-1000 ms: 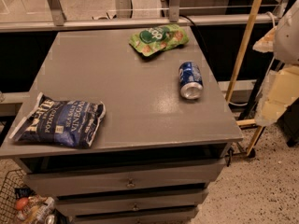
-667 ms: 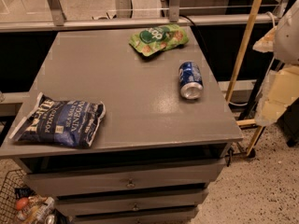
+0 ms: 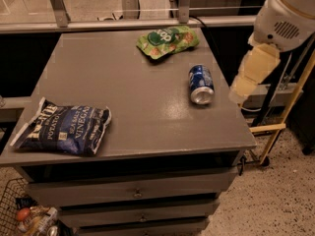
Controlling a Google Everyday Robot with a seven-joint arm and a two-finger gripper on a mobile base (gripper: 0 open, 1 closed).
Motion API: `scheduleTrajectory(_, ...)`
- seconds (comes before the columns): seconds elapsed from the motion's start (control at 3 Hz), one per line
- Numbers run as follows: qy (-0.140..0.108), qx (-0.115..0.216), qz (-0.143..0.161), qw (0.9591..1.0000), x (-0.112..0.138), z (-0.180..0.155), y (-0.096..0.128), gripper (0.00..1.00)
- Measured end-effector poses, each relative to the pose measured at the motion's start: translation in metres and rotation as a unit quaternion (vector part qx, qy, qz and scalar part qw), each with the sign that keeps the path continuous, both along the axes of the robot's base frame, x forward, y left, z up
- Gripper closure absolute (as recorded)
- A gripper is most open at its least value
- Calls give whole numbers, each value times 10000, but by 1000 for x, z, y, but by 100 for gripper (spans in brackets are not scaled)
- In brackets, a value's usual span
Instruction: Place pepsi can upright
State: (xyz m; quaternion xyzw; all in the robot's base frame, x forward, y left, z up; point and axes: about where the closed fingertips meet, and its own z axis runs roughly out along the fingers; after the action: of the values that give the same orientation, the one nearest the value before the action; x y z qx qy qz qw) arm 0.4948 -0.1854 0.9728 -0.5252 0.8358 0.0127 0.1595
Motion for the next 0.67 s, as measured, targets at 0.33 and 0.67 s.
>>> scheduleTrajectory(0.33,370,417,-762,9955,32,-13,14,0)
scheduleTrajectory(0.67,425,547,-1124,9913,38,-14,17,0)
